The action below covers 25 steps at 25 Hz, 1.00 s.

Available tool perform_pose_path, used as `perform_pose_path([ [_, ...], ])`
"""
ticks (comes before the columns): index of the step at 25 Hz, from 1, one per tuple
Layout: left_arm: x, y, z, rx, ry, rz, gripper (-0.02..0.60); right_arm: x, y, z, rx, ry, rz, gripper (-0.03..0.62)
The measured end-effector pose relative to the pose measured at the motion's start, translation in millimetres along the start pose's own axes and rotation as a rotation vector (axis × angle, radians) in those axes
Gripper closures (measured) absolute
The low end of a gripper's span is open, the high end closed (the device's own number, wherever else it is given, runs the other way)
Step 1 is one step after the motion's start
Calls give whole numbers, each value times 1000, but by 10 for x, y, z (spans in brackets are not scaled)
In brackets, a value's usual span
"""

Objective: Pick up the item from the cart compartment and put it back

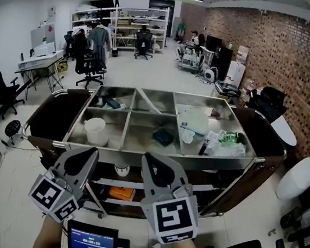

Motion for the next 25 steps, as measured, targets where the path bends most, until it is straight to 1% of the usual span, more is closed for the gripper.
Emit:
perform_pose_path([
  [6,397,-165,27,31,38,24,568,194,-151,315,-97,2,-34,592],
  [9,530,-216,37,46,58,34,568,260,-211,413,-117,7,-36,593],
  [15,661,-231,-39,57,76,47,568,357,-262,533,-115,24,-31,594],
  [25,673,-98,-162,26,98,30,568,480,-291,550,-113,53,-35,594],
])
Point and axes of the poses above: the fingertips, and each gripper's own axes: x backward along the fingers, z to its left, y out of its top, the point moved 3 cm from there along x, backward along the fingers, and after that the axes turned 14 degrees about -x, right-handed, at the moved point
